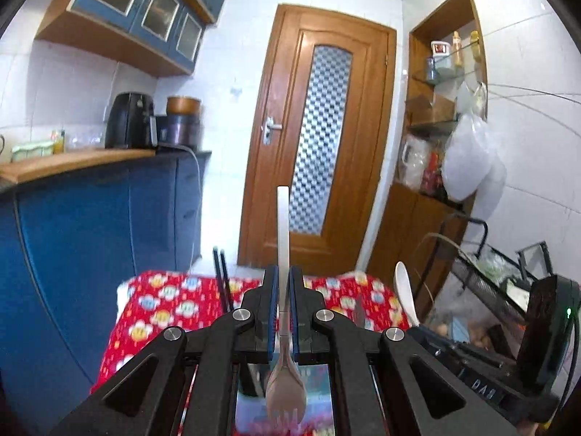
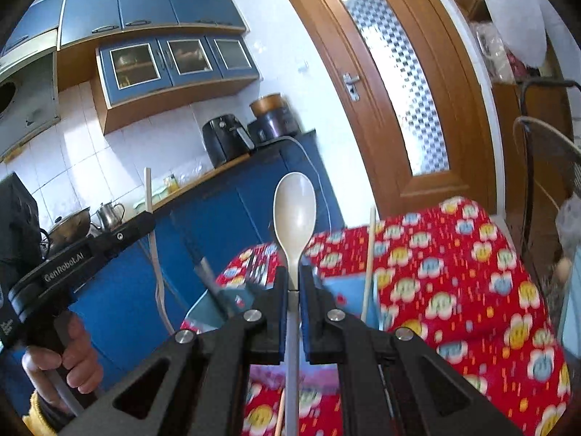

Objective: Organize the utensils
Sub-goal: 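Lift the wooden fork and spoon and carry both over the caddy, then lower the wooden fork and spoon into the caddy and open both grippers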

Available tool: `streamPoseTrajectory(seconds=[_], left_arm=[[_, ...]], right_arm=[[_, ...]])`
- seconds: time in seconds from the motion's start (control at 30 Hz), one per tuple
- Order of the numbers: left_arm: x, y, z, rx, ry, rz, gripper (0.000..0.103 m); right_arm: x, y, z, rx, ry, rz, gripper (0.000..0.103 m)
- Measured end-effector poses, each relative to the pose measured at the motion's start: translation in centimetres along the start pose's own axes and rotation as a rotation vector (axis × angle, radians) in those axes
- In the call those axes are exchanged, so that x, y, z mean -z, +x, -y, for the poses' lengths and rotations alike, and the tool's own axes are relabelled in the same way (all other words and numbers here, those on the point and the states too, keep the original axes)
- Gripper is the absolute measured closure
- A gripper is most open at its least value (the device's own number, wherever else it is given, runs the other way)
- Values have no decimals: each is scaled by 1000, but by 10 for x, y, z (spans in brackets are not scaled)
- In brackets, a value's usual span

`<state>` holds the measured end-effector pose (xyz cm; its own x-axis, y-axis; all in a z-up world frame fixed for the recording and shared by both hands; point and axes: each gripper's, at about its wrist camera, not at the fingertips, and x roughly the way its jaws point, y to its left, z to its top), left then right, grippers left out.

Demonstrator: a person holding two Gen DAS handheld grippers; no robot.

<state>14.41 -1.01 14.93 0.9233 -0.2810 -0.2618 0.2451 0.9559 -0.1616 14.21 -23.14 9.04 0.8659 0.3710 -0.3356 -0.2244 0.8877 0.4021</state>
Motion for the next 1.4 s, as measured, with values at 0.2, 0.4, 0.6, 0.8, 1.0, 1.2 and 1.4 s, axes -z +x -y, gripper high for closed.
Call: streamPoseTrajectory(seconds=[0.2, 0.4, 0.6, 0.8, 1.0, 1.2, 1.4], left_arm=[[-3, 23, 6, -17, 18, 43, 97], [11, 41, 5, -35, 26, 39, 97], [24, 51, 2, -35, 25, 16, 97], [35, 53, -2, -23, 20, -20, 97], [41, 46, -5, -25, 13, -36, 84], [40, 28, -1, -16, 27, -60, 81], [40, 7, 2, -11, 45, -112, 78]], right_arm=[[-11, 25, 4, 18, -72, 68, 95], [-6, 43, 8, 52, -128, 120, 95], [6, 50, 12, 73, -144, 148, 95], [15, 50, 11, 107, -169, 129, 94], [16, 39, 11, 120, -165, 79, 84], [14, 22, 6, 115, -144, 66, 77], [13, -4, -7, 98, -132, 54, 74]])
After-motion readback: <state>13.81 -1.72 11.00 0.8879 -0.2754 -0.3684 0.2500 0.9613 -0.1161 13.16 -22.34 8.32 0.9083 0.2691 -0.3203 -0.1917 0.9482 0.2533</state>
